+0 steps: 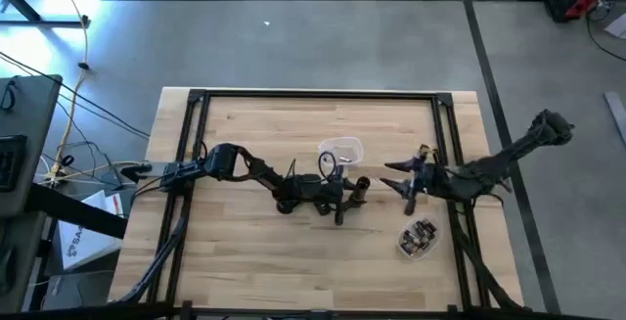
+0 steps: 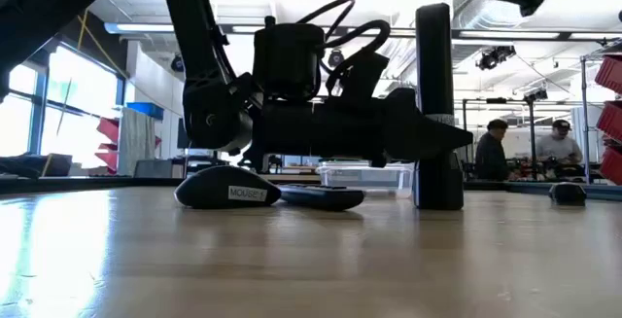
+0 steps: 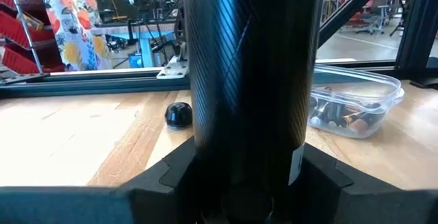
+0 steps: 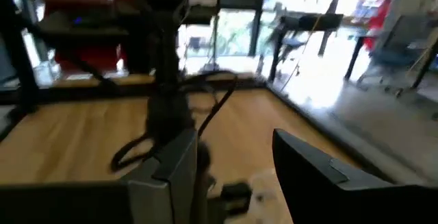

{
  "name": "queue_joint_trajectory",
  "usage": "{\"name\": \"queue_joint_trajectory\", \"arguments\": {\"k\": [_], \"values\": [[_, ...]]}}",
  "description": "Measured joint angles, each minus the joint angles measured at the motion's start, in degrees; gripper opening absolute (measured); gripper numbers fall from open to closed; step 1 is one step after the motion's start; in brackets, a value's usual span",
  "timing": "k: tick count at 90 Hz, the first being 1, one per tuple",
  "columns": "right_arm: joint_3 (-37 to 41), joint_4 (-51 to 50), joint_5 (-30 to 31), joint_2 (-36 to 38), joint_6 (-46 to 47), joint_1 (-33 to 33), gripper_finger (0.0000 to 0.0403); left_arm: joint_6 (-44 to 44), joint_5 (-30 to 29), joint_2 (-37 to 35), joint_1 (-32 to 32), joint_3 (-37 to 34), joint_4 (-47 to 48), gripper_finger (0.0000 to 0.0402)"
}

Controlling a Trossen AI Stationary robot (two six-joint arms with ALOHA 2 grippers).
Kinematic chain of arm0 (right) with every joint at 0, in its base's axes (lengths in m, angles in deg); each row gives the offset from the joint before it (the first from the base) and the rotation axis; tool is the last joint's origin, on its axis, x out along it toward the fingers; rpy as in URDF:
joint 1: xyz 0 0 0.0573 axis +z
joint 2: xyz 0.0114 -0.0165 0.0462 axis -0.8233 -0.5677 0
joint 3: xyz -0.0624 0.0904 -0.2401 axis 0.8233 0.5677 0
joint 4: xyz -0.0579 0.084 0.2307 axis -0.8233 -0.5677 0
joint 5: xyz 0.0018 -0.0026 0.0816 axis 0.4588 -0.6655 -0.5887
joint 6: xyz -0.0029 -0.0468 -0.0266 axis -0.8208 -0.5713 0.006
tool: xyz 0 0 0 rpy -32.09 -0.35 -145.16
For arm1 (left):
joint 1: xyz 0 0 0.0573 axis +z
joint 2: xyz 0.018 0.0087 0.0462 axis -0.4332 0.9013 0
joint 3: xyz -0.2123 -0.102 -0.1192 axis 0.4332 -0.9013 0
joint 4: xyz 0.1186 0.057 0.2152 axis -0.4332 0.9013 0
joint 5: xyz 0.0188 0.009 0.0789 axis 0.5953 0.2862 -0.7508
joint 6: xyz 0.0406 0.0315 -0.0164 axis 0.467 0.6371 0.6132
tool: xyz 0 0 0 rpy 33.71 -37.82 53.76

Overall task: Insert battery
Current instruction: Insert the black battery into the flashlight

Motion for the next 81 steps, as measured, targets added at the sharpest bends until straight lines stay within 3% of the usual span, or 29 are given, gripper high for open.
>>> {"name": "queue_joint_trajectory", "arguments": {"k": [12,20,29,39,56,81], "values": [[-9.1,-28.1,-4.9,-2.5,23.2,3.1,0.0142,-0.3,-0.2,0.0,0.1,0.0,0.0,0.0152],[-14.0,-41.6,-13.9,-6.9,37.3,4.4,0.0132,-0.4,-0.5,0.0,0.1,0.0,0.0,0.0152],[-16.7,-49.9,-26.3,-12.5,48.8,6.5,0.0124,-0.4,-0.9,0.0,0.2,0.0,0.0,0.0152],[-17.0,-52.7,-37.8,-18.2,56.1,9.3,0.0122,-0.4,-1.0,0.0,0.2,0.0,0.0,0.0152],[-14.4,-50.8,-48.8,-25.9,59.7,11.4,0.0122,-0.4,-1.1,0.0,0.4,0.0,0.0,0.0152],[-13.7,-45.0,-44.8,-34.0,56.0,11.5,0.0122,-0.7,-1.1,0.0,0.4,0.0,0.0,0.0152]]}}
